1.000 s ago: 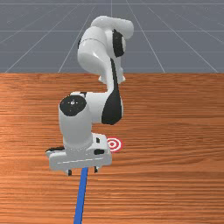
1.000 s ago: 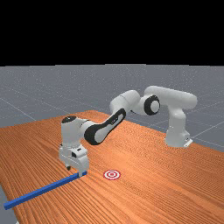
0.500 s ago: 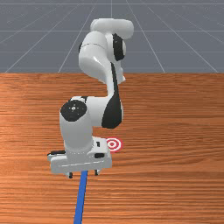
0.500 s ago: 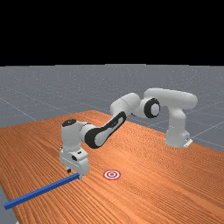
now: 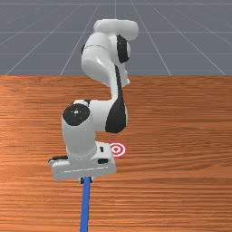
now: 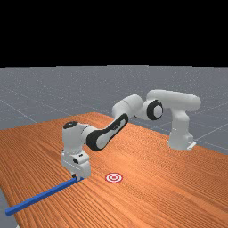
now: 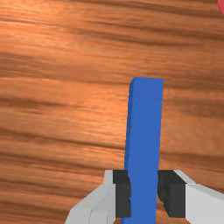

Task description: Pull the pivot to the target area

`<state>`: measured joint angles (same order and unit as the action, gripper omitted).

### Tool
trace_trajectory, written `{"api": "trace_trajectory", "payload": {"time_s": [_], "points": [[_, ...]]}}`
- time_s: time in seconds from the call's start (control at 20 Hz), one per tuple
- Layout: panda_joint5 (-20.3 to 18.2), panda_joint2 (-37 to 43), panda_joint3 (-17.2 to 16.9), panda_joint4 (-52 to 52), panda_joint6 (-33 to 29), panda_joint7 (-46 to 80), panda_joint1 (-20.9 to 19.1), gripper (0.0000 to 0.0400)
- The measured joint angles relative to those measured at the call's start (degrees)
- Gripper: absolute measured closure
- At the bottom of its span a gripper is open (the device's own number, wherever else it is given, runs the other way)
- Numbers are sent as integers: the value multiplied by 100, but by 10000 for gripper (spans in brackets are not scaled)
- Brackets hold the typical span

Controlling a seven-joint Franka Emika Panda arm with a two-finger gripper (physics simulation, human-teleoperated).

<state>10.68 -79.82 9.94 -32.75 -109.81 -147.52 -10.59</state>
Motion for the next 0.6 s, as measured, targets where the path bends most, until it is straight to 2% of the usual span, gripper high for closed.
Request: {"api": "trace_trajectory", "payload": {"time_s": [0.1,0.25,0.35,0.4,0.5,0.6], "points": [[-136,-198,-126,385,165,20,72,305],[-62,-203,-64,388,166,-30,55,304],[-117,-143,-99,287,131,513,54,305],[-126,-29,-108,67,30,640,37,304],[-424,655,-339,-1186,-598,2502,31,292],[-616,1346,-507,-2482,-1222,3330,29,286]]}}
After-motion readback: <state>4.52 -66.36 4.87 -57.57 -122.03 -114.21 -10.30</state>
